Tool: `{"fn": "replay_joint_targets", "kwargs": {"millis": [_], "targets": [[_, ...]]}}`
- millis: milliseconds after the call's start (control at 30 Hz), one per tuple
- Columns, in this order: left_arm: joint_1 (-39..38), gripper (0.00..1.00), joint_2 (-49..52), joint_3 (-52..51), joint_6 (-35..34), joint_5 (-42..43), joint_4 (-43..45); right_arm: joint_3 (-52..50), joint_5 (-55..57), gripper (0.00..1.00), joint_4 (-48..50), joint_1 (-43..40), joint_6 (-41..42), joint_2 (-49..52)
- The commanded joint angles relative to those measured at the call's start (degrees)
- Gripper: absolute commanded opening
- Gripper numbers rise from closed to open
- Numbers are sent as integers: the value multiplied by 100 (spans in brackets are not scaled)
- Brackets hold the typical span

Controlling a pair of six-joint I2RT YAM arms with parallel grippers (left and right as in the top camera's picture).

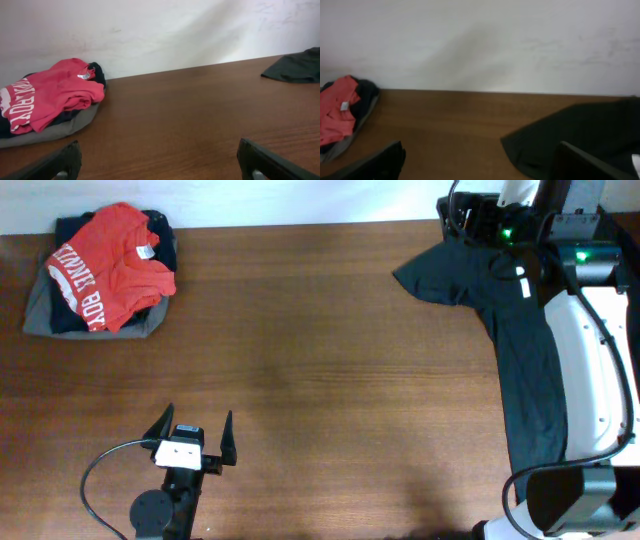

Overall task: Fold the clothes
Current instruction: 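Reach the right gripper up to the black shirt's far sleeve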

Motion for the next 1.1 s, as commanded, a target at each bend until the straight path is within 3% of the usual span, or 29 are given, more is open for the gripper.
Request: {"fn": "replay_joint_targets", "kwargs": {"millis": [0,133,367,567,700,867,1067], "targets": [[20,99,-35,-24,74,-22,-13,-17,-98,99,404,33,-90,107],[20,99,-35,-24,74,-22,-13,-17,96,99,752,107,-24,275],[20,99,-35,-24,74,-22,-13,-17,975,99,549,461,-22,1110],[20,99,-35,-24,74,-22,-13,-17,1320,99,1161,518,-72,1276],[20,99,-35,-24,74,-22,-13,-17,1950,99,710,507,-579,1545],[20,99,-35,-24,74,-22,-15,-17,1952,99,28,588,-647,1941],[20,99,-35,-24,74,-22,-13,-17,1993,99,-229,796,-1309,2295]]}}
